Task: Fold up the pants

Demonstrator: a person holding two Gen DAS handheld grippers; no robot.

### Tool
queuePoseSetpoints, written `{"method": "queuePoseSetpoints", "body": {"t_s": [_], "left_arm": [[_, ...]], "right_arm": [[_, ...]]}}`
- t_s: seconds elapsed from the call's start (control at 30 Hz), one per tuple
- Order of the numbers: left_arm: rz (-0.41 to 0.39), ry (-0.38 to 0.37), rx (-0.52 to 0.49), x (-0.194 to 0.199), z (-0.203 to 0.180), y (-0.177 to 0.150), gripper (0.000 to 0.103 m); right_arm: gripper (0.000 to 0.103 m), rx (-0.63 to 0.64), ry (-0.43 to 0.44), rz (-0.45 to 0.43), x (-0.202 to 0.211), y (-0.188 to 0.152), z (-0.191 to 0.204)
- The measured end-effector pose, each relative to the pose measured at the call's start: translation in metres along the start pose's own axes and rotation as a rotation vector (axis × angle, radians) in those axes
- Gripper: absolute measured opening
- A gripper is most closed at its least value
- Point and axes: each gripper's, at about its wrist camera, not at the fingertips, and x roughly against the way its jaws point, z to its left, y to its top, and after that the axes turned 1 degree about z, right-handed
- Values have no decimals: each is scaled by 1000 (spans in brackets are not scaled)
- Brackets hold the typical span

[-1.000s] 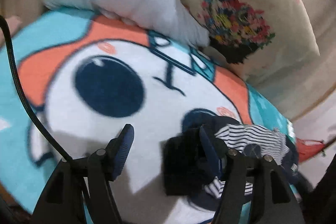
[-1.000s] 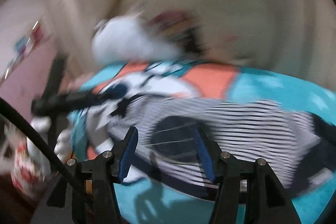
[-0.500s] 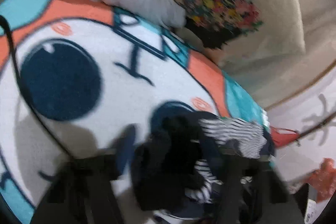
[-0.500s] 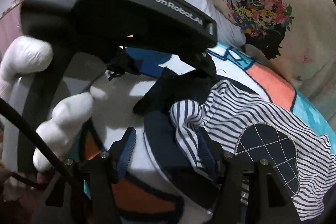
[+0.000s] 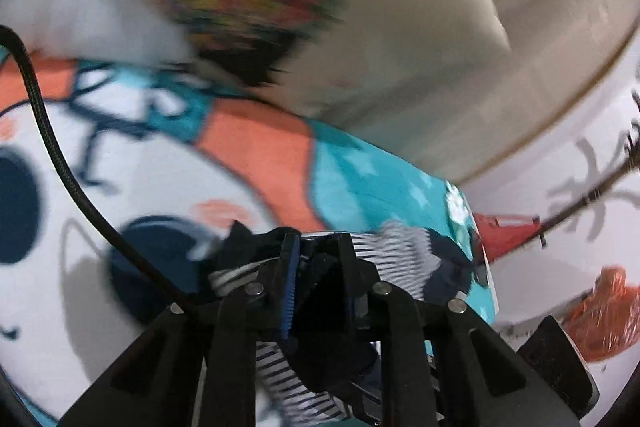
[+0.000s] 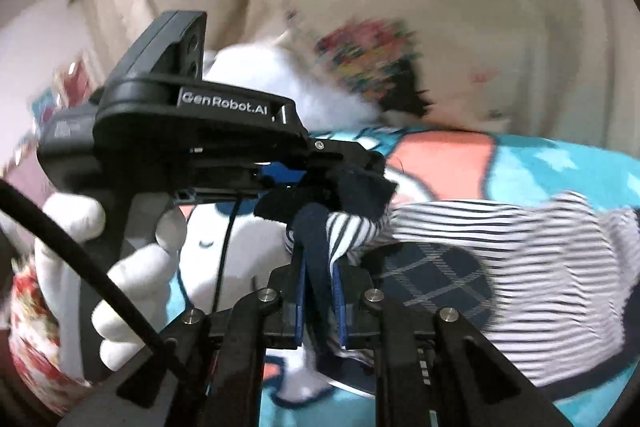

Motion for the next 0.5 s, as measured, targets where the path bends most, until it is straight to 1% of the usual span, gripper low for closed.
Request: {"method": "queuePoseSetpoints", "body": {"t_s": [0.07, 0.13, 0.2, 0.23, 0.27, 0.3, 0.33, 0.37, 0.4, 0.47, 0.5], "left_arm": [[33, -16, -49, -18, -26, -2, 19], [55, -16, -106, -34, -51, -5, 26], [64, -20, -116, -44, -63, -5, 33], [64, -32, -114, -45, -67, -5, 36], [59, -46, -109, -44, -69, -5, 38], [48, -48, -105, -40, -70, -5, 44], [30, -38, -100, -36, -70, -5, 48], [8, -16, -96, -29, -69, -6, 50], [-13, 18, -93, -23, -66, -8, 50], [-42, 84, -90, -11, -56, -13, 50], [-51, 109, -84, -7, -52, -14, 50]], "right_arm": [[12, -56, -30, -22, 17, -5, -23], [13, -113, -63, -33, 29, -13, -46], [13, -189, -109, -26, 39, -22, -75], [13, -210, -128, -22, 40, -24, -83], [17, -238, -154, -13, 44, -28, -94], [19, -252, -164, -9, 49, -30, -101], [22, -253, -164, -12, 57, -31, -105], [27, -238, -171, -28, 67, -30, -106], [30, -221, -188, -46, 74, -28, -104], [30, -179, -206, -104, 97, -17, -99], [30, -172, -199, -117, 99, -14, -96]]}}
